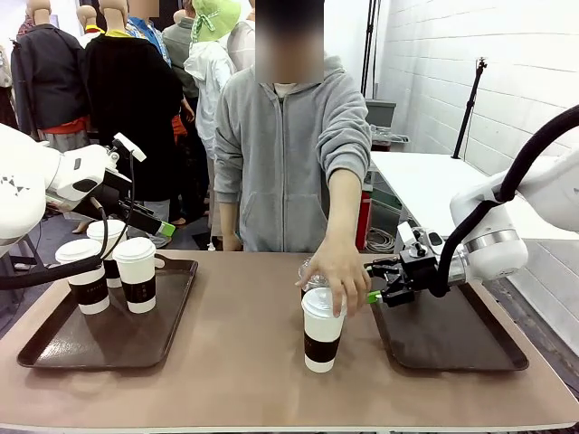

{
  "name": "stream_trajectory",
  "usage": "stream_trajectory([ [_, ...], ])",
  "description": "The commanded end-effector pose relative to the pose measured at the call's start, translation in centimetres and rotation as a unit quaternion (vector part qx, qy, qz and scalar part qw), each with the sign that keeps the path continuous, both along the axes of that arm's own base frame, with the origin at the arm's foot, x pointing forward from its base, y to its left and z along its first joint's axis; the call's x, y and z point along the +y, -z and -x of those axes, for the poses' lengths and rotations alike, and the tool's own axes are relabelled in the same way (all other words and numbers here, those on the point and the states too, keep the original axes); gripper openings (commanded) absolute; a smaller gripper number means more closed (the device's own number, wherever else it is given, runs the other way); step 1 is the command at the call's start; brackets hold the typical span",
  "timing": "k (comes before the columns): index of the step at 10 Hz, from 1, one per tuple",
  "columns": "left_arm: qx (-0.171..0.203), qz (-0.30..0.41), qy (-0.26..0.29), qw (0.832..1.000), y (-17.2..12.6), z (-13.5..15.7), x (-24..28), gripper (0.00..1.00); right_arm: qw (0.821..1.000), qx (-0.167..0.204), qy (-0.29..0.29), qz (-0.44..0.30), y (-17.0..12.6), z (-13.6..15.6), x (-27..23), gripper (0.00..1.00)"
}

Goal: Distribute the coffee onto the tray.
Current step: Pick up another iced Americano from the middle of the table and place it on the right Handle tray.

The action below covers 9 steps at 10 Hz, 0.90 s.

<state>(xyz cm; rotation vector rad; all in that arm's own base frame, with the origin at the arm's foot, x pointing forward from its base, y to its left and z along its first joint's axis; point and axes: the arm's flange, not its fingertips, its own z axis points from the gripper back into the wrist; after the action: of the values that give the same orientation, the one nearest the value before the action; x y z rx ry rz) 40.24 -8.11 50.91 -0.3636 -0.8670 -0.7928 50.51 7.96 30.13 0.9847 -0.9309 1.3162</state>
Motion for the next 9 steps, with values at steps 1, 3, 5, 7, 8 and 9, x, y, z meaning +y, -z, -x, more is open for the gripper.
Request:
stream_trajectory([
  [1,0.002,0.002,0.0,1.0,0.2,-0.1,0.2,1.0,1.0,-0.009,0.009,-0.011,0.1,0.0,-0.5,1.0],
  [3,0.002,0.002,0.0,1.0,0.2,-0.1,0.2,1.0,0.999,-0.01,0.03,-0.011,0.0,1.3,-3.0,1.0],
  [5,0.002,0.002,0.0,1.0,0.2,-0.1,0.2,1.0,0.999,-0.004,0.043,-0.013,0.2,2.7,-5.6,1.0],
  [7,0.002,0.002,0.0,1.0,0.2,-0.1,0.2,1.0,0.998,-0.002,0.058,-0.015,0.5,3.5,-6.9,1.0],
  [8,0.002,0.002,0.0,1.0,0.2,-0.1,0.2,1.0,0.998,-0.001,0.058,-0.017,0.7,3.5,-7.0,1.0],
  [9,0.002,0.002,0.0,1.0,0.2,-0.1,0.2,1.0,0.998,0.0,0.057,-0.019,0.7,3.6,-6.9,1.0],
])
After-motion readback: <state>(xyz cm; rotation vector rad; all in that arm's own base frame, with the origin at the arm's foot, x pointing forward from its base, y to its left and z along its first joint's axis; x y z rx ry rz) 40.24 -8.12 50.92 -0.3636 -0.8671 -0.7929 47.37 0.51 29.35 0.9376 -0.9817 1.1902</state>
